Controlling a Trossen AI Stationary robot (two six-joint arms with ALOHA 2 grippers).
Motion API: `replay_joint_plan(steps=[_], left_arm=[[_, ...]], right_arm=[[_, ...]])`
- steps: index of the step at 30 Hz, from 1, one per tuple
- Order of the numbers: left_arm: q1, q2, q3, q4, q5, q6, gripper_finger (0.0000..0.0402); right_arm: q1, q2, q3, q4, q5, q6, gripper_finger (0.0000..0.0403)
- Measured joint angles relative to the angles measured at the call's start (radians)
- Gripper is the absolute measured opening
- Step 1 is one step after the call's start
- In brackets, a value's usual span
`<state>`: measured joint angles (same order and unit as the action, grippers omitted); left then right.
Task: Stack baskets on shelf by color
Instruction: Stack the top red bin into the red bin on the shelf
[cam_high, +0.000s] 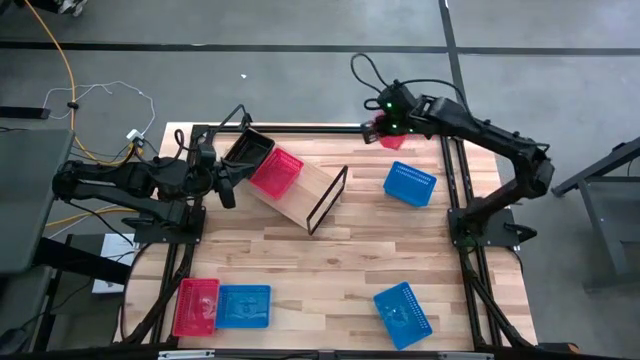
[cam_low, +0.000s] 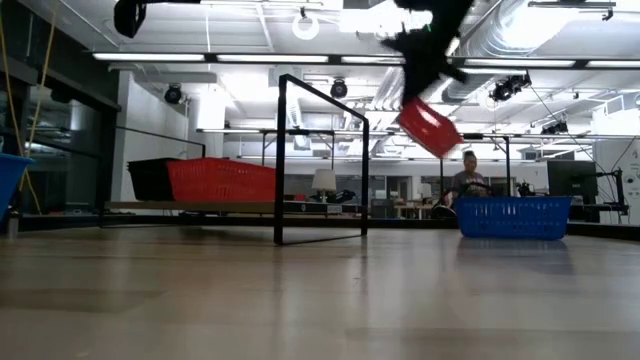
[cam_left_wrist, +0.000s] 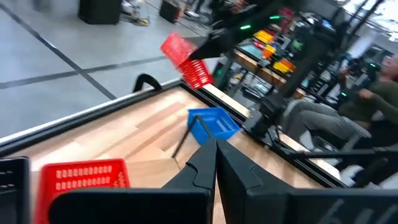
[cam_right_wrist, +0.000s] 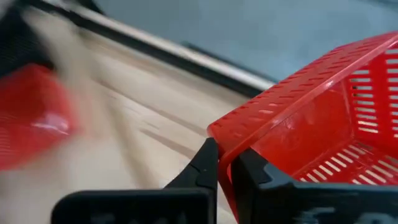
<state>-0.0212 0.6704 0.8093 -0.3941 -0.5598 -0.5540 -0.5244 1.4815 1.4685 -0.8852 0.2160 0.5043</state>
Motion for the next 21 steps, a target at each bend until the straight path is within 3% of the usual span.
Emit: replay_joint_plan(steps=[9, 15, 21], left_arm=[[0.0, 0.0, 0.0, 0.001, -0.141, 0.0, 0.0], [0.0, 0.0, 0.0, 0.002, -0.193, 0.029, 0.0], [0.0, 0.0, 0.0, 0.002, -0.193, 0.119, 0.0]], right_arm=[[0.275, 0.098, 0.225, 0.212, 0.158, 0.076, 0.0001], [0.405, 0.251, 0.329, 0.332, 0.208, 0.12, 0.0], [0.484, 0.445, 0.499, 0.335, 0.248, 0.128, 0.0002]])
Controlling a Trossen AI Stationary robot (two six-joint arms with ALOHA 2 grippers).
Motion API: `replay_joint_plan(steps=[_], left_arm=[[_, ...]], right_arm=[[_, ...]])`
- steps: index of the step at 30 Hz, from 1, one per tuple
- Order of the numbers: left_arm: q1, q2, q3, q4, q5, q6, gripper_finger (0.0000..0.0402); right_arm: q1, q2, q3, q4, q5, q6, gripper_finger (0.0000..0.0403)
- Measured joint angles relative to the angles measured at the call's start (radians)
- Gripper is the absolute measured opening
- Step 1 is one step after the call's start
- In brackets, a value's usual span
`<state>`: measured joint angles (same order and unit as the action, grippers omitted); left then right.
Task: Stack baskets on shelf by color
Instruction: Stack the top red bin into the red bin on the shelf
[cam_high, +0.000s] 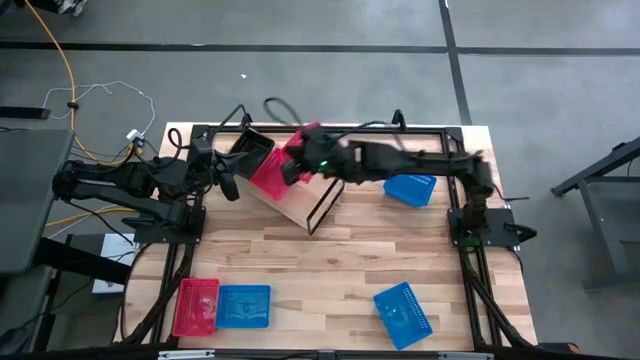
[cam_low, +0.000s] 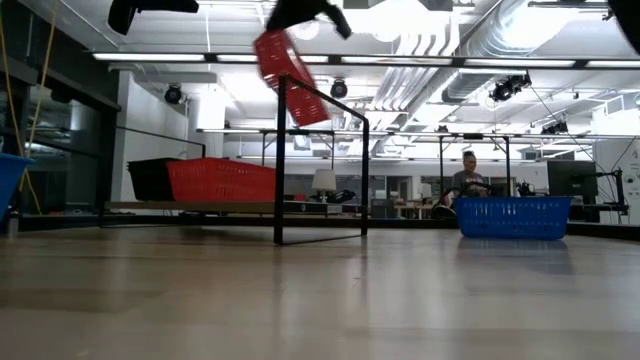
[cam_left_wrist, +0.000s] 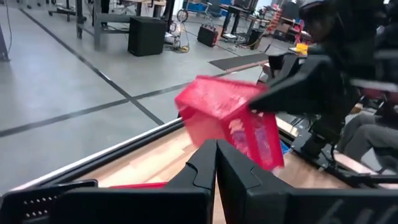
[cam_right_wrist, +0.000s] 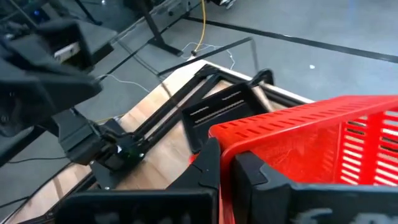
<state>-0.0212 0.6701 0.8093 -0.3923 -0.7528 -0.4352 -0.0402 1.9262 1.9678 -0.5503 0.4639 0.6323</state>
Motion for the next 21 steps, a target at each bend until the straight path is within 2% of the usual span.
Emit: replay_joint_plan(steps=[5, 12, 21], left_arm=[[0.0, -0.001, 0.0, 0.0, 0.0, 0.044, 0.0], [0.0, -0.019, 0.0, 0.0, 0.001, 0.086, 0.0], [0.0, -0.054, 0.0, -0.001, -0.007, 0.125, 0.0]], right_arm=[[0.023, 0.159, 0.167, -0.025, 0.009, -0.003, 0.0002], [0.035, 0.34, 0.39, -0.172, 0.104, -0.055, 0.0002], [0.041, 0.388, 0.338, -0.102, 0.167, -0.046, 0.0001]])
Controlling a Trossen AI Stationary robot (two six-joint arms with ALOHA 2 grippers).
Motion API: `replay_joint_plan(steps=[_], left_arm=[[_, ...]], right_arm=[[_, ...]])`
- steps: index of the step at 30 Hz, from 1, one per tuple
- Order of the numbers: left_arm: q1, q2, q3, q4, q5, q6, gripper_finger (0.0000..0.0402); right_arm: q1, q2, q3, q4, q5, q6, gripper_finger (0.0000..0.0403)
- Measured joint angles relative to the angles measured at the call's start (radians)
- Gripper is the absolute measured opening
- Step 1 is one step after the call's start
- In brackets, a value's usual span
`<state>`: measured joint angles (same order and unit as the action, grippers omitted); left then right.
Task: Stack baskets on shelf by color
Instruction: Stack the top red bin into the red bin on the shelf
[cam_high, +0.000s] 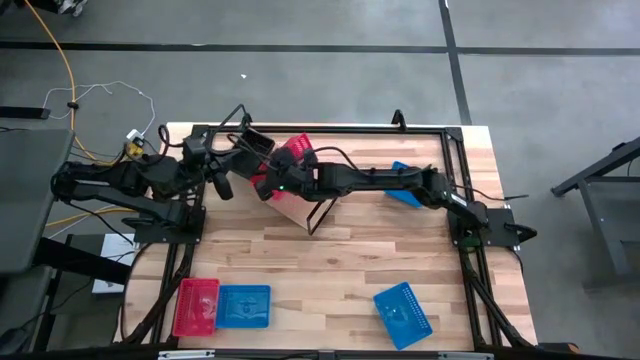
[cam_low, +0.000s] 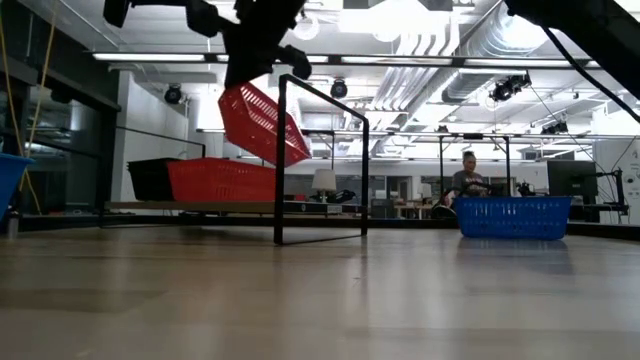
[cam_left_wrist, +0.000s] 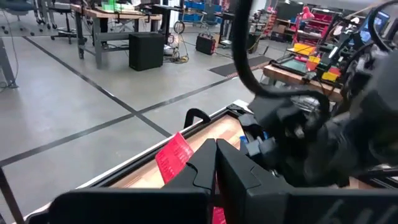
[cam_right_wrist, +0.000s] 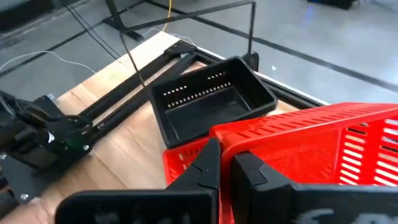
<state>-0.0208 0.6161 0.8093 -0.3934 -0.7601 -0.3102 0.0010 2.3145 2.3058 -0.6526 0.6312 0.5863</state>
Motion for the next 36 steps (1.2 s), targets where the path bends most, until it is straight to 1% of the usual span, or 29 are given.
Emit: replay_joint_plan(steps=[5, 13, 16, 22, 28, 36], left_arm=[[0.001, -0.012, 0.0, -0.002, -0.014, 0.017, 0.0], [0.001, -0.015, 0.0, -0.002, -0.019, 0.027, 0.0], [0.001, -0.016, 0.0, -0.002, -0.038, 0.027, 0.0], [0.001, -0.015, 0.0, -0.002, -0.04, 0.027, 0.0], [0.001, -0.015, 0.0, -0.002, -0.04, 0.027, 0.0], [0.001, -0.015, 0.0, -0.002, -0.04, 0.027, 0.0]], right_arm=[[0.009, 0.008, 0.0, 0.068, 0.015, -0.07, 0.0], [0.008, 0.01, 0.0, 0.067, 0.019, -0.095, 0.0], [0.008, 0.01, 0.0, 0.067, 0.014, -0.094, 0.0], [0.008, 0.011, -0.004, 0.075, 0.001, -0.09, 0.0], [0.008, 0.045, -0.007, 0.089, -0.048, -0.07, 0.0], [0.013, 0.066, -0.007, 0.099, -0.045, -0.07, 0.0]])
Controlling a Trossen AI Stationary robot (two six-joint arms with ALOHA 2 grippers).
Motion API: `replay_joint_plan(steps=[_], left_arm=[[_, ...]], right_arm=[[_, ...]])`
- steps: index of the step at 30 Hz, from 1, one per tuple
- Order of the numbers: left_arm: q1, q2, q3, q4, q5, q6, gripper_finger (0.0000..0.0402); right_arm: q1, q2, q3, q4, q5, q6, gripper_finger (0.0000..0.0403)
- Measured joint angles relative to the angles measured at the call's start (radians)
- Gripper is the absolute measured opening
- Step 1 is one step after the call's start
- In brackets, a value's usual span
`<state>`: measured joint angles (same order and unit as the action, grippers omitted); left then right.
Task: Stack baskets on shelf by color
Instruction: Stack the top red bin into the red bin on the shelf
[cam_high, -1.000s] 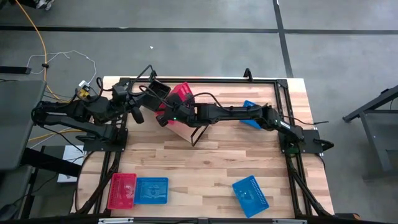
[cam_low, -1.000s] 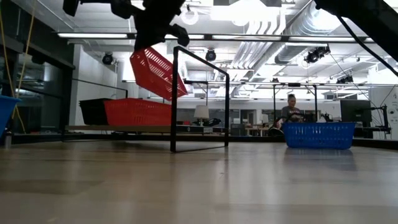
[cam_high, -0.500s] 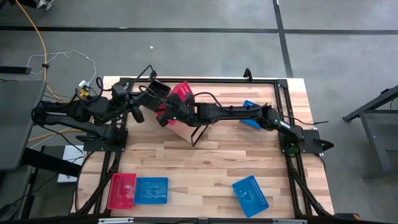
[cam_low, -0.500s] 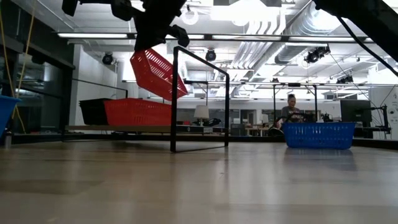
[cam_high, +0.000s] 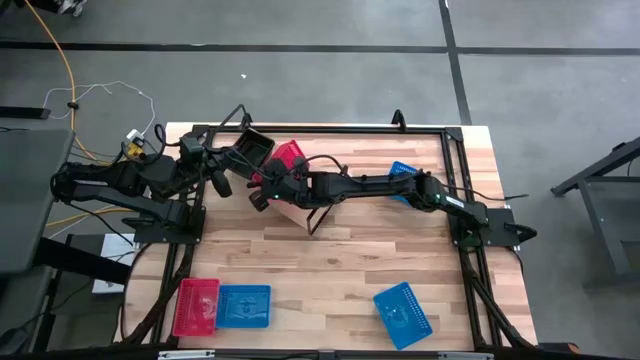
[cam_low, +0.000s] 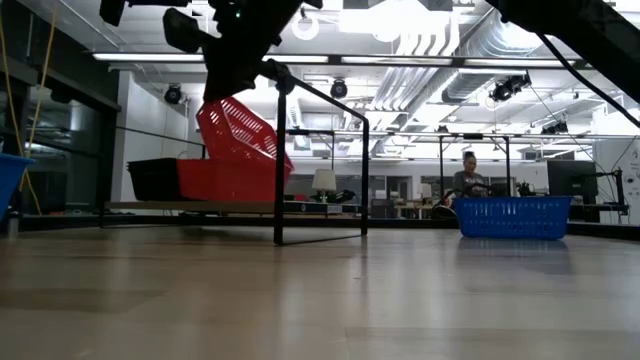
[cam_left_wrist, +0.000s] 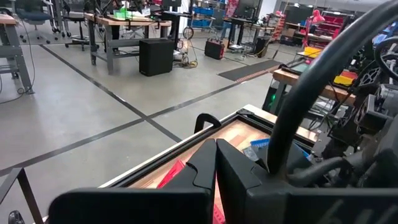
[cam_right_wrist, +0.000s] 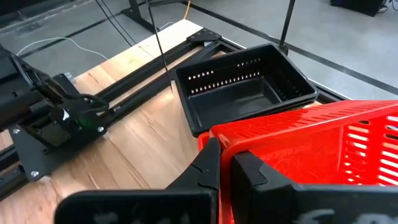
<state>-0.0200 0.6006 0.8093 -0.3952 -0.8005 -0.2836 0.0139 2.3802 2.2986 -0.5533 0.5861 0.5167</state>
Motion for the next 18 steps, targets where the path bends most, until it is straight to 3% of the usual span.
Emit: replay_joint_plan(steps=[14, 18], left_arm=[[0.0, 0.0, 0.0, 0.0, -0.015, 0.0, 0.0], [0.0, 0.0, 0.0, 0.0, -0.019, 0.0, 0.0]], right_arm=[[-0.001, 0.001, 0.0, -0.003, -0.031, -0.001, 0.0001], [-0.003, 0.001, 0.0, -0.002, -0.041, -0.012, 0.0027]])
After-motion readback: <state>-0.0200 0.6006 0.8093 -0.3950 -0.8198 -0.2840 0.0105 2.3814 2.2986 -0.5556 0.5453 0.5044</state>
